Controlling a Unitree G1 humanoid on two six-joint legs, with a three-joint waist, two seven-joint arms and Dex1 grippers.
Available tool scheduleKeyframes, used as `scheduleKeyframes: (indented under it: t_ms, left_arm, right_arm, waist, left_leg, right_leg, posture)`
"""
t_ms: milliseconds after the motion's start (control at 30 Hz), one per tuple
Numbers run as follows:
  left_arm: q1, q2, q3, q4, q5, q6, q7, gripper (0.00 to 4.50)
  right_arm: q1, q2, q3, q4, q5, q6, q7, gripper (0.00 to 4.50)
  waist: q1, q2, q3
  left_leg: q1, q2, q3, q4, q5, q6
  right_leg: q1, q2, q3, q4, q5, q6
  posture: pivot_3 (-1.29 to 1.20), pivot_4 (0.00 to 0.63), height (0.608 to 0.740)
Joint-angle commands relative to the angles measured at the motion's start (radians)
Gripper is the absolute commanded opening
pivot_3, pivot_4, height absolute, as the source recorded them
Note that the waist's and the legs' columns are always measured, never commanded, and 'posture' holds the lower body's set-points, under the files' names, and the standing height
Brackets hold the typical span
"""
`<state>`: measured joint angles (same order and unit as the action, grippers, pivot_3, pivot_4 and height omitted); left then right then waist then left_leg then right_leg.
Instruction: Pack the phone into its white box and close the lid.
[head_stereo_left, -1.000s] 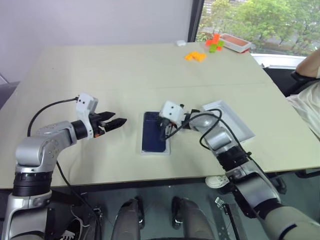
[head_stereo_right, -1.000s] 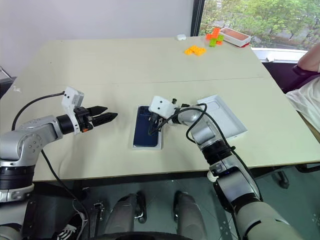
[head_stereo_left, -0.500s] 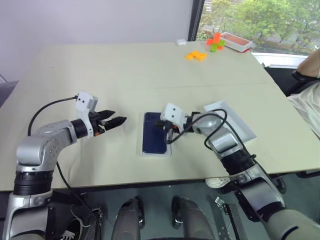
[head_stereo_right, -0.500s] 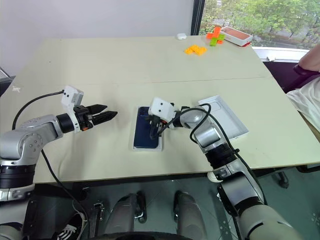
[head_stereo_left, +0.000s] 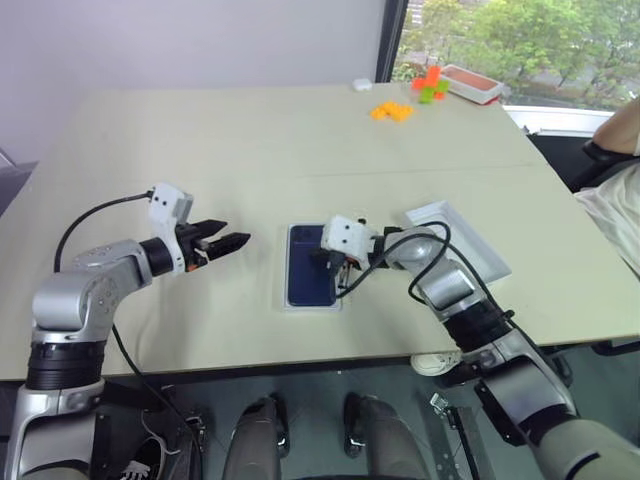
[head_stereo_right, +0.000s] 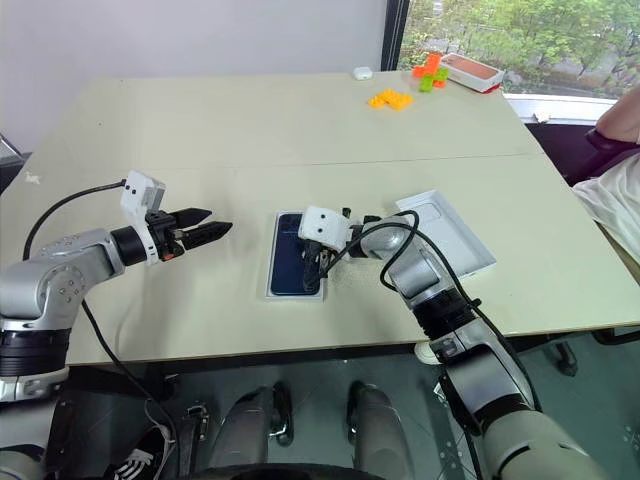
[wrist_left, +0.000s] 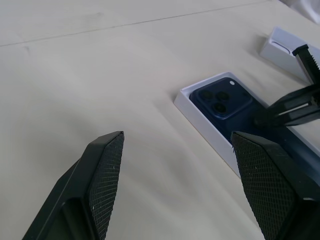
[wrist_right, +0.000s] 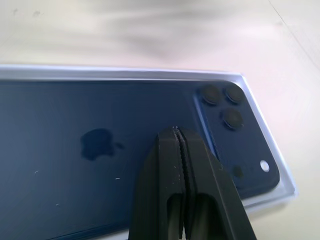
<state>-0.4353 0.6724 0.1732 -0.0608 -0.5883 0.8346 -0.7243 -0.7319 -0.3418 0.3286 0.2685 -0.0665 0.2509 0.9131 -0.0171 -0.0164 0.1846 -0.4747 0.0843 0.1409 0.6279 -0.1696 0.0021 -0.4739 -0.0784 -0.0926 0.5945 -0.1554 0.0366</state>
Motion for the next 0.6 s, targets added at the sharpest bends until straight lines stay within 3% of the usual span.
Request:
scheduleKeyframes:
  t_ms: [33,433,600]
  left_arm:
    - [-0.019,0.009,0.014,-0.013,0.006,-0.028,-0.006,3.61]
    - [-0.023,0.006,0.015,-0.014,0.003,-0.023,-0.005,3.61]
    - [-0.027,0.012,0.015,-0.012,-0.009,-0.006,-0.019,3.61]
  right_arm:
    - [-0.037,0.007,-0.046,-0.012,0.042,0.011,0.002,0.07]
    - [0.023,-0.01,0.077,-0.012,-0.069,-0.049,-0.002,0.07]
    - [0.006,-0.001,0.037,-0.017,-0.046,-0.045,-0.005,0.07]
  waist:
    - [0.0,0.0,0.0]
    - [-0.001,0.0,0.0]
    - [-0.001,0.0,0.0]
  left_leg:
    - [-0.002,0.0,0.0,0.001,0.0,0.0]
    - [-0.001,0.0,0.003,0.003,0.0,0.0]
    - [0.0,0.0,0.0,0.003,0.0,0.0]
  right_leg:
    - [-0.002,0.0,0.0,0.001,0.0,0.0]
    - [0.0,0.0,0.0,0.002,-0.002,0.003]
    - [0.0,0.0,0.0,0.002,-0.002,0.003]
  posture:
    - [0.0,0.15,0.74]
    - [0.0,0.15,0.74]
    - [0.0,0.15,0.74]
